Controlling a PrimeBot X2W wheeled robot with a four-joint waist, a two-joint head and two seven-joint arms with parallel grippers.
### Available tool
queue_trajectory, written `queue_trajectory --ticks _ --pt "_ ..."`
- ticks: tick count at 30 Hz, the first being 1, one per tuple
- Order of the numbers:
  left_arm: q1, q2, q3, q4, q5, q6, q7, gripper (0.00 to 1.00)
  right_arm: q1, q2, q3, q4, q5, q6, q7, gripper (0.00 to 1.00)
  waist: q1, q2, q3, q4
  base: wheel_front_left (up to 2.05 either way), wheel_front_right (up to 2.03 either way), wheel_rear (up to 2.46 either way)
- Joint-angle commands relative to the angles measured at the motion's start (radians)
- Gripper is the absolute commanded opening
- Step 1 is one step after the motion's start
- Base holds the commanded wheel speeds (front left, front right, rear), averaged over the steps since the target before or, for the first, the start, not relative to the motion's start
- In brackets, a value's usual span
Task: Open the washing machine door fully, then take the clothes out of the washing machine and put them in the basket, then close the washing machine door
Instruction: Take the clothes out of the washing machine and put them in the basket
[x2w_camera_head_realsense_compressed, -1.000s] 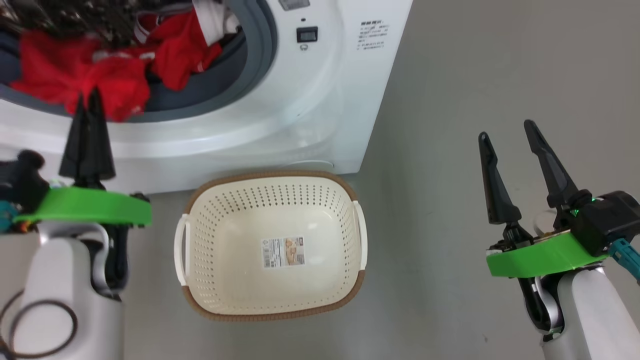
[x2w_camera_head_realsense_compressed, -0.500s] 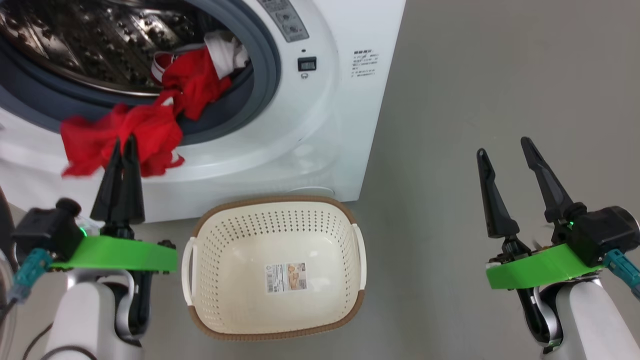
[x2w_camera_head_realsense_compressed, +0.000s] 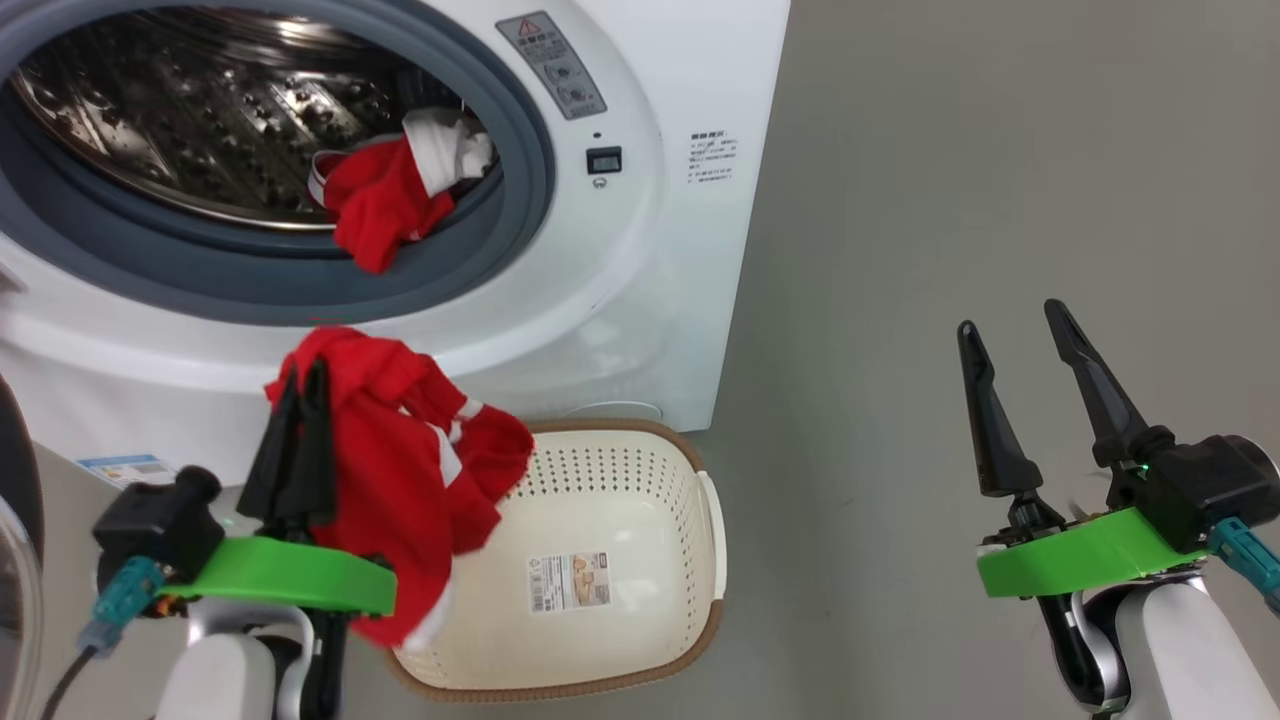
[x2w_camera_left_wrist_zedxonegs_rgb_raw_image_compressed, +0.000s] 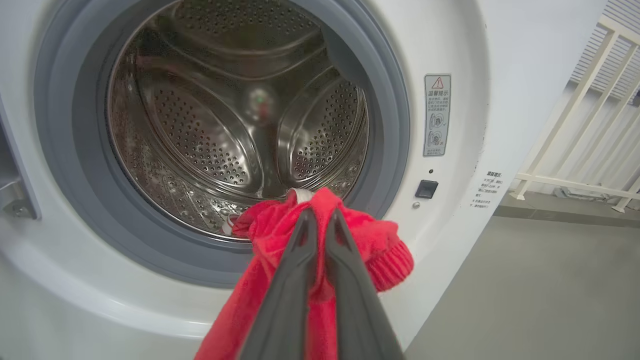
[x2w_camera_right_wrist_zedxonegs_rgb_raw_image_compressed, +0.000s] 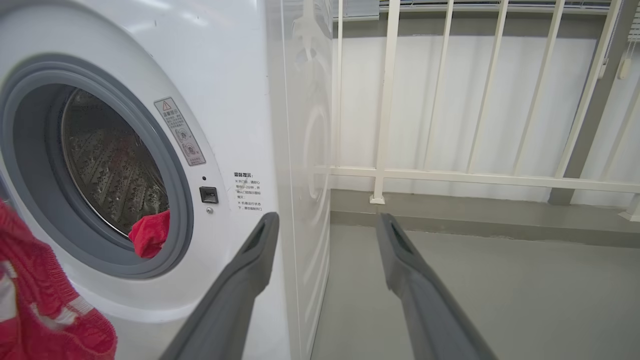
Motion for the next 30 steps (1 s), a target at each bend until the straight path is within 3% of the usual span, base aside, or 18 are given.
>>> queue_trajectory --ticks 1,10,17,30 --pt "0.000 0.015 0.015 -0.008 -0.014 0.009 0.005 0.00 -0.008 0.000 0.015 -0.033 0.003 0.006 -0.006 1.00 0.0000 0.0000 0.018 0.000 0.00 0.00 0.00" --pt "-0.046 0.012 -0.024 0.117 -0.125 -0.018 -0.004 0.00 -0.031 0.000 0.010 -0.050 0.000 0.006 -0.006 1.00 0.0000 0.0000 0.084 -0.003 0.00 0.00 0.00" --pt "-0.091 0.011 -0.038 0.217 -0.111 -0.011 -0.025 0.00 -0.046 0.000 0.006 -0.056 0.002 0.006 -0.006 1.00 0.0000 0.0000 0.131 -0.007 0.00 0.00 0.00" --pt "-0.222 0.018 -0.067 0.555 -0.069 -0.002 -0.037 0.00 -0.090 0.000 0.008 -0.064 0.004 0.006 -0.006 1.00 0.0000 0.0000 0.246 -0.031 0.00 0.00 0.00"
